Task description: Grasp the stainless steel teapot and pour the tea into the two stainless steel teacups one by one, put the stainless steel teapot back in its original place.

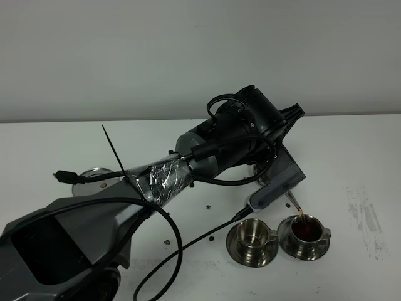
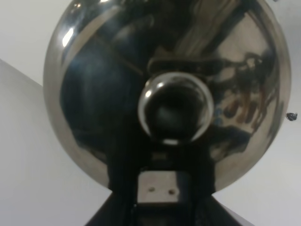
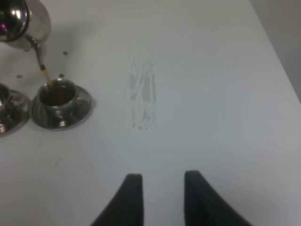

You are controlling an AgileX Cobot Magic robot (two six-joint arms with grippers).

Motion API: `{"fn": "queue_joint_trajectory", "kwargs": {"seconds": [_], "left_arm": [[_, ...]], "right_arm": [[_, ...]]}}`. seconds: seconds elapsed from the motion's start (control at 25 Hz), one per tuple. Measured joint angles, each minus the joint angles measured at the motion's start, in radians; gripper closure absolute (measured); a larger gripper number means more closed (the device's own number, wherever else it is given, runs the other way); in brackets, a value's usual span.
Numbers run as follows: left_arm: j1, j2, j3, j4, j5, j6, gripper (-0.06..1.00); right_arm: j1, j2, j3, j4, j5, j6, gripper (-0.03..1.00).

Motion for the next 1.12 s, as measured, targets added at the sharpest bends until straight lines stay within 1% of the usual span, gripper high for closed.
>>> {"fn": "queue_joint_trajectory", "kwargs": {"seconds": [0.24,0.4,0.52,0.64,0.76,0.92,1.12], "left_arm": [[0.0,0.0,0.0,-0.015,0.004,0.0,0.68],[0.008,0.0,0.0,-0.061,0.023,-0.002,0.68],[0.017,0.0,0.0,-0.073,0.042,-0.044,0.68],[0.03,0.0,0.0,-0.094,0.045,-0.116,0.68],[0.049,0.0,0.0,-0.134,0.045,-0.151,0.68],[0.073,0.0,0.0,-0.188,0.054,-0.158,0.68],[0.097,-0.023,0.0,-0.28,0.089,-0.187,0.68]], "right_arm": [[0.0,0.0,0.0,0.0,0.0,0.0,0.73],[0.0,0.0,0.0,0.0,0.0,0.0,0.73],[0.0,0.0,0.0,0.0,0.0,0.0,0.73],[0.0,0.0,0.0,0.0,0.0,0.0,0.73],[0.0,0.0,0.0,0.0,0.0,0.0,0.73],[0.0,0.0,0.0,0.0,0.0,0.0,0.73],[0.0,0.0,0.0,0.0,0.0,0.0,0.73]]}}
